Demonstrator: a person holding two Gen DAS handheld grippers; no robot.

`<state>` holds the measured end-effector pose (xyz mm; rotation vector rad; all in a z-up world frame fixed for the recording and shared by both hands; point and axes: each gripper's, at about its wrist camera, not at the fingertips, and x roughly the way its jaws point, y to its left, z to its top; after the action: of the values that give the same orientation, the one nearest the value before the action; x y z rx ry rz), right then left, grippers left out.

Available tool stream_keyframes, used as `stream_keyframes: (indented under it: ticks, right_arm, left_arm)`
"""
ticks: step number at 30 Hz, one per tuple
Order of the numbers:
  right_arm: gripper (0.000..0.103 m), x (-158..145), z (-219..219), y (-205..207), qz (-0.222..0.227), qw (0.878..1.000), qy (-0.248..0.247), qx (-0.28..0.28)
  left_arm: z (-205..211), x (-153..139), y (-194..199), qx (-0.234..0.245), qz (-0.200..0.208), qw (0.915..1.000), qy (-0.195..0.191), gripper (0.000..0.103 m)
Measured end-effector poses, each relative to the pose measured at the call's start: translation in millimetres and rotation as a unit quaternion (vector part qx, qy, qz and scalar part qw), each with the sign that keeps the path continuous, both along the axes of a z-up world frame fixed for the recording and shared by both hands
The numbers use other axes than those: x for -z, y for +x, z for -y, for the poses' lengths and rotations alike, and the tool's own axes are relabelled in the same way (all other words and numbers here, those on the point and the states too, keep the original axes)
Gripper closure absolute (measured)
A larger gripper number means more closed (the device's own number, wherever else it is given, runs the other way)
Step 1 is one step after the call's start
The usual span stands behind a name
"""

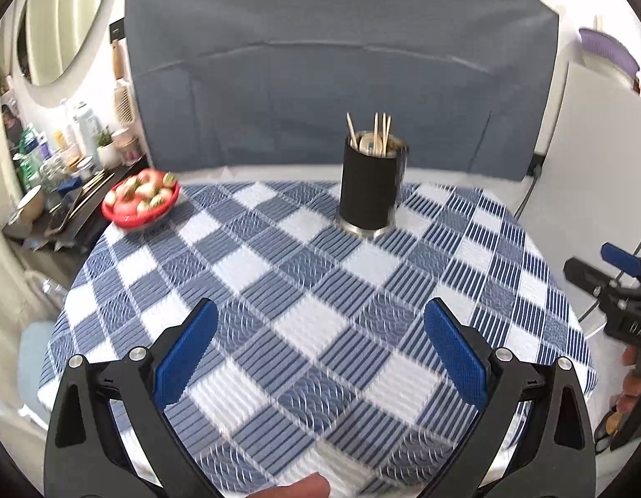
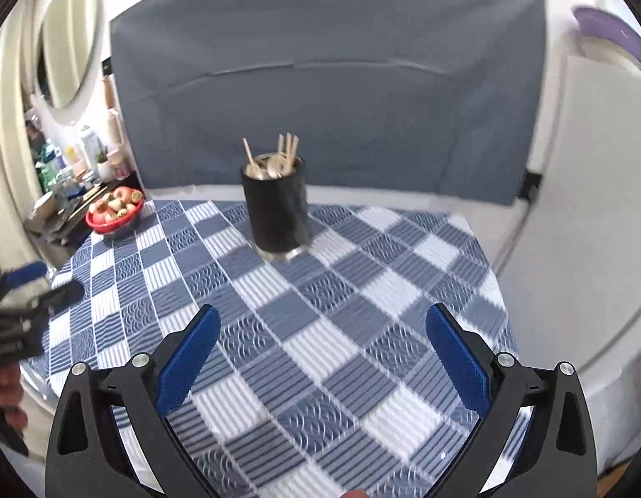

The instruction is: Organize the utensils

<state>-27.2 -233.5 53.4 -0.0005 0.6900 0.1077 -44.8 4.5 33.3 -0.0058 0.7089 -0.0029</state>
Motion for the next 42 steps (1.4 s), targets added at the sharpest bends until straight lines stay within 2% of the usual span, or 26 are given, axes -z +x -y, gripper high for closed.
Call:
stream_keyframes:
  ticks: [2, 5, 14, 19, 42]
  right_arm:
    - [0.008, 4, 6, -12, -0.003, 1.000, 0.005, 0.016]
    - [0.008, 7, 10, -19, -0.010, 1.000, 0.016, 0.021]
    - [0.008, 12, 1, -15, 0.000, 1.000, 0.004, -0.014]
    - [0.008, 12, -1, -7, 0.002, 1.000, 0.002, -0.023]
    - [0.008, 15, 3, 0, 0.002, 0.999, 0.012, -0.037]
  left_arm:
    - [5, 3, -10, -0.010, -0.006, 0.9999, 0.006, 0.006]
    - [9, 3, -18, -0.017, -0.012, 0.9998, -0.005, 0.006]
    - [9, 5, -7, -0.038, -0.011, 0.9992, -0.010, 0.006]
    - [14, 2, -2, -0.036, -0.008, 0.9993, 0.004, 0.006]
    - [14, 3, 6, -0.032, -0.022, 0.9992, -0.015, 0.006]
